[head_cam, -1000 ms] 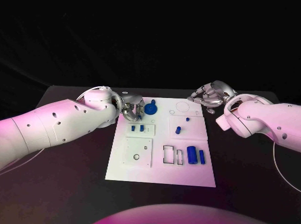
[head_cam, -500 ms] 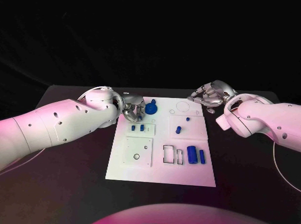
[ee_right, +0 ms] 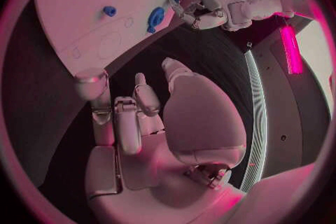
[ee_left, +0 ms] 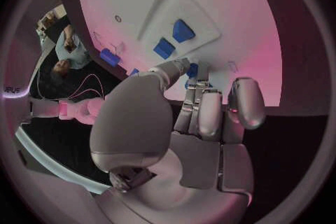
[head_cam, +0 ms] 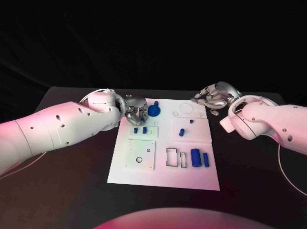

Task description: Assemble the parts on the task board

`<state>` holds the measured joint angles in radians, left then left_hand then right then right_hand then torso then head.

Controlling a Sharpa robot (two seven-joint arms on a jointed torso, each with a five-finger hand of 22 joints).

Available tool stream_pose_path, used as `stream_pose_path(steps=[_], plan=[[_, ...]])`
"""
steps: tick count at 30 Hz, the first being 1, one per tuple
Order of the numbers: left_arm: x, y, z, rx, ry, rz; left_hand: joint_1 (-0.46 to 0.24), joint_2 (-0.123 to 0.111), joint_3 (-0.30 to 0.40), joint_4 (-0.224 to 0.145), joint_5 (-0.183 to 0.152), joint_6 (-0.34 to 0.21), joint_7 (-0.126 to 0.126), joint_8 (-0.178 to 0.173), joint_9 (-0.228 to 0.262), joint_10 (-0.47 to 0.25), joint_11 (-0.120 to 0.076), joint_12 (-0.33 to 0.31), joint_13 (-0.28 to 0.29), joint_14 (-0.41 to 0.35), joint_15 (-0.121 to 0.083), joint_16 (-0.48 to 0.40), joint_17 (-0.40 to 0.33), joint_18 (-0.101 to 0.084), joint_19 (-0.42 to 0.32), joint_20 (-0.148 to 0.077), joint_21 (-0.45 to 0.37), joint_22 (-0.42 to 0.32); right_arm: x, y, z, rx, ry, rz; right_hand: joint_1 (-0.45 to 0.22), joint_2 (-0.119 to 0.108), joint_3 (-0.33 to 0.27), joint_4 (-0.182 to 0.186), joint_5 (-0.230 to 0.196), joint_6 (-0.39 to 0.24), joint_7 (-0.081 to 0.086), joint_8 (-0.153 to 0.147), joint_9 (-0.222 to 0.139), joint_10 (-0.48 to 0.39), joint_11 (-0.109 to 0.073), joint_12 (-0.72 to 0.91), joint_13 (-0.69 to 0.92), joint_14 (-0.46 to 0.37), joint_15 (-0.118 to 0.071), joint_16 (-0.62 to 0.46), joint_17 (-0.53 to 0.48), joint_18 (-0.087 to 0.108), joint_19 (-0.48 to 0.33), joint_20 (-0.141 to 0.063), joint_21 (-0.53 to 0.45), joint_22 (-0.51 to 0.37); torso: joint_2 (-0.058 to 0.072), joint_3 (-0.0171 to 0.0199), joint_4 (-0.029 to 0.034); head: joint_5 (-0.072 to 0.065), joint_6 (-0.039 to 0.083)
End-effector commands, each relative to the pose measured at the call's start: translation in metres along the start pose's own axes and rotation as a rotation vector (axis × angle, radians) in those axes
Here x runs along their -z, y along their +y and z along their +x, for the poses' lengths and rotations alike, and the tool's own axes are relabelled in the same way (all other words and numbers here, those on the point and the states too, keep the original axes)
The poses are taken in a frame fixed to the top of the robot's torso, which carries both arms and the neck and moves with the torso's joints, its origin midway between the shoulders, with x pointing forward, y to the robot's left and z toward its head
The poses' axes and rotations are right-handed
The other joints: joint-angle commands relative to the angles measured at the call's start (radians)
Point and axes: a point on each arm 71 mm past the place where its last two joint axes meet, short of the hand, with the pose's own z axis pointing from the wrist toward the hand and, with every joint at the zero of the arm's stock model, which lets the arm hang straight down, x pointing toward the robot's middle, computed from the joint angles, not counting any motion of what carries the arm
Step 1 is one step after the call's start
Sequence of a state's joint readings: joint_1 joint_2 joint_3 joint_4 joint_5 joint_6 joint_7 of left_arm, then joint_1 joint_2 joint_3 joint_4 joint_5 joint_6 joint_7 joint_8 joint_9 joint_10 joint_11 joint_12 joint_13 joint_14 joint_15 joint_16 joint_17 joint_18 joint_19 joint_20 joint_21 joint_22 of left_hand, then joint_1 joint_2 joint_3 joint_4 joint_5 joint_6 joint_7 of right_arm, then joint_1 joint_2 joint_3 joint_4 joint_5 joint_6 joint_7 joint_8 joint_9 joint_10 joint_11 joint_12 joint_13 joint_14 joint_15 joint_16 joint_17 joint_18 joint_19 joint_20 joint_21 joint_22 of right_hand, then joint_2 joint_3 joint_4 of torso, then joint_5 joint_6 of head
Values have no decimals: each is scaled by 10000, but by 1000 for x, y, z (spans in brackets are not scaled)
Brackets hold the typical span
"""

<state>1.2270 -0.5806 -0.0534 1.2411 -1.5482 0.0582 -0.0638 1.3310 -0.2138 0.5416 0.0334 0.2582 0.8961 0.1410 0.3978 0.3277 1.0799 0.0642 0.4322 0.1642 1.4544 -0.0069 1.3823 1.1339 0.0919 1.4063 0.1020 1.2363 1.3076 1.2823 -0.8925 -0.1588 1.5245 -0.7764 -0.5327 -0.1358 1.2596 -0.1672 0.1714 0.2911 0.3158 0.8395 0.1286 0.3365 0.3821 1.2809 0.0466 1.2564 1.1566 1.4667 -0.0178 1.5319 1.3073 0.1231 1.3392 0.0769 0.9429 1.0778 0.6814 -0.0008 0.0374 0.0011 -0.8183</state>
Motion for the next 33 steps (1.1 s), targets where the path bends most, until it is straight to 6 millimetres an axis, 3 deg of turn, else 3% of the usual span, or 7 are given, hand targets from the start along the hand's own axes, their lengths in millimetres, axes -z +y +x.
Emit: stream_pose_path(steps=[1,5,9,23,26,29,33], plan=[[-1,-1,1,29,111,-1,-181,-77,-116,24,135,-194,31,-138,-28,-51,89,-114,-26,-5,70,-28,-51,-140,-88,26,-101,1136,0,1,1,92,73,-117,29,41,65,-17,32,-18,-14,58,8,12,-9,-31,-9,803,-83,-66,1683,105,-62,18,-68,-9,-9,7,-1,-3,-1],[0,0,1,44,33,-63,-278,-201,-228,39,229,-407,92,-281,-37,-147,141,-234,-36,-63,112,-70,-155,-114,-154,63,-234,1093,0,0,1,99,66,-103,25,36,65,-18,32,-22,-15,58,13,-3,-9,-50,-34,801,-84,-70,1676,108,-67,17,-88,-22,-7,5,-2,-8,6],[1,2,0,56,-48,-164,-348,-303,-357,47,303,-1041,136,-541,-114,-422,205,-445,-64,-232,168,-208,-466,-49,-322,117,-558,976,0,0,0,108,47,-86,25,36,65,-18,32,-22,-15,58,13,-3,-9,-50,-34,801,-84,-70,1676,108,-67,17,-88,-22,-7,2,-4,-10,8],[3,7,-1,71,-207,-478,-410,-347,-625,73,367,-1502,114,-532,-117,-947,359,-669,-81,-461,303,-326,-806,42,-570,240,-1053,799,0,-1,0,157,122,-26,38,12,68,-30,32,-44,-14,55,22,-122,-9,-183,-202,793,-84,-87,1644,120,-87,15,-157,-69,-9,1,1,-20,16],[5,10,-1,82,-301,-528,-406,-350,-658,69,368,-1520,104,-514,-112,-1011,374,-675,-77,-491,317,-335,-839,52,-600,253,-1109,779,0,-2,0,193,183,-15,127,-14,136,-37,32,-72,-10,67,61,-677,-7,-848,-959,801,-82,-78,1677,137,-130,14,-301,-153,-9,2,1,-10,18],[8,13,-2,147,-460,-570,-432,-366,-746,84,370,-1556,86,-484,-103,-1116,399,-665,-63,-552,340,-360,-923,65,-639,277,-1182,756,0,-2,0,261,252,-58,270,-76,327,-29,-2,-89,-8,104,149,-2173,-11,-3120,-3381,715,-86,-263,1353,191,-234,11,-674,-375,-12,1,2,-10,34],[14,19,-4,370,-624,-670,-473,-384,-851,114,388,-1569,73,-440,-90,-1194,411,-632,-39,-639,357,-418,-1082,88,-696,297,-1292,717,0,-2,0,568,436,-243,491,-226,645,-44,-86,-56,10,131,220,-2528,11,-4725,-4689,646,-84,-457,1054,221,-282,16,-969,-528,-19,2,4,1,41]])
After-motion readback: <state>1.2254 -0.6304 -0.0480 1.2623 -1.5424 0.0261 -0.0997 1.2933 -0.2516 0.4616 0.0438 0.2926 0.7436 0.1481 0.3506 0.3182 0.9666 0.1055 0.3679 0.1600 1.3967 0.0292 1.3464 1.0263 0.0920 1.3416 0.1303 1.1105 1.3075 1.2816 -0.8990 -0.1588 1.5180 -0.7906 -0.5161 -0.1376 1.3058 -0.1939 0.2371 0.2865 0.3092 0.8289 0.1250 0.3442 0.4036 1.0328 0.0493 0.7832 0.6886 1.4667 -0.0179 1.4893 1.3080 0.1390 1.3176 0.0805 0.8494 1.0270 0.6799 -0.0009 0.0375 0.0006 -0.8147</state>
